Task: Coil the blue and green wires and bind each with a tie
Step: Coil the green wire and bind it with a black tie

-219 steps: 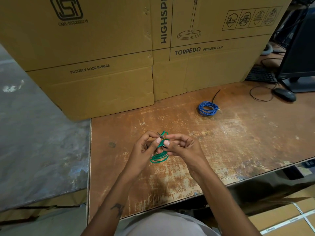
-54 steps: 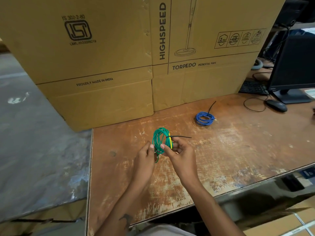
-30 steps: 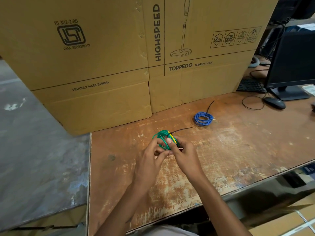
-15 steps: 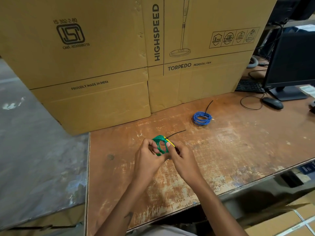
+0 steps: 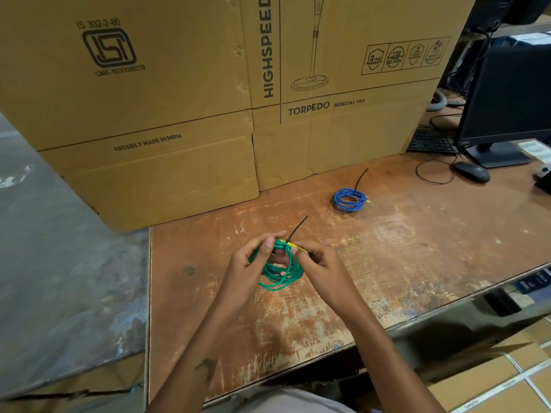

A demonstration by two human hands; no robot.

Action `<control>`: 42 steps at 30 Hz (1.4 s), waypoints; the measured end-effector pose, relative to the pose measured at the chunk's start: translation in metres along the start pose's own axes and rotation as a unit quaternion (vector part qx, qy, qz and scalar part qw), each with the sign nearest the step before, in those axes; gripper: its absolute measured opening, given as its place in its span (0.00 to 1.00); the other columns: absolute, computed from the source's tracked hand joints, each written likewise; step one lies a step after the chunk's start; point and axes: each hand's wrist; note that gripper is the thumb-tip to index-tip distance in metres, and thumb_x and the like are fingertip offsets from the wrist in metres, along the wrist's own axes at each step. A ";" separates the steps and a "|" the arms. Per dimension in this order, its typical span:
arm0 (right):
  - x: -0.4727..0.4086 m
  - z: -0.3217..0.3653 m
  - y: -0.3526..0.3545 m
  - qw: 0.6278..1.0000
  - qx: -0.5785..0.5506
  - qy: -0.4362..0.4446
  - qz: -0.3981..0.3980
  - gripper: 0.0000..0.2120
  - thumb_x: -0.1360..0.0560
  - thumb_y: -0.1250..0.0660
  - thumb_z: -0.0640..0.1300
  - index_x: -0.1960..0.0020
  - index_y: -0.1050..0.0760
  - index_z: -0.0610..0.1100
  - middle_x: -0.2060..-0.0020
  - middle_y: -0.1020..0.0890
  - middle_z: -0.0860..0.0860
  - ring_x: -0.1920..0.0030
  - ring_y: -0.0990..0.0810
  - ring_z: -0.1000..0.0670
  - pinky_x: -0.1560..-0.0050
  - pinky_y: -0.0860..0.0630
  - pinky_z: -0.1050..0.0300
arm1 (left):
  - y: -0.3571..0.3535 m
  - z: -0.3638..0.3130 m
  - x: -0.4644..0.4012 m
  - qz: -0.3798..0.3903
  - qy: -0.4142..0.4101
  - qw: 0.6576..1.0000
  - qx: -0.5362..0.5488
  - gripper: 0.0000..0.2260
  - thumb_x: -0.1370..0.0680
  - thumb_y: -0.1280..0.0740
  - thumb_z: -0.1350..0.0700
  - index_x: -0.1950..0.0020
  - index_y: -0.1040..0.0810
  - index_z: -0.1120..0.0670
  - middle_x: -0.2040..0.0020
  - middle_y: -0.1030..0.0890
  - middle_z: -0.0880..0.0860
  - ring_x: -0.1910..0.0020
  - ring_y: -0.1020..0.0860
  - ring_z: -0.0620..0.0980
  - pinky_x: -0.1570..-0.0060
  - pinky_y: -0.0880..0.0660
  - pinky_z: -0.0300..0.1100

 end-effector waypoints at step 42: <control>-0.005 0.024 0.008 0.909 0.296 0.278 -0.095 0.07 0.18 0.29 0.38 0.41 0.17 0.43 0.51 0.19 0.51 0.54 0.20 0.53 0.55 0.20 0.55 | -0.002 -0.008 -0.005 -0.137 0.000 0.981 0.137 0.10 0.27 0.23 0.61 0.47 0.15 0.59 0.56 0.13 0.58 0.62 0.13 0.57 0.59 0.18 0.43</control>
Point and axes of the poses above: each hand's wrist, its own x-axis away from the middle knuckle, its own y-axis out of the back of the hand, z = x × y
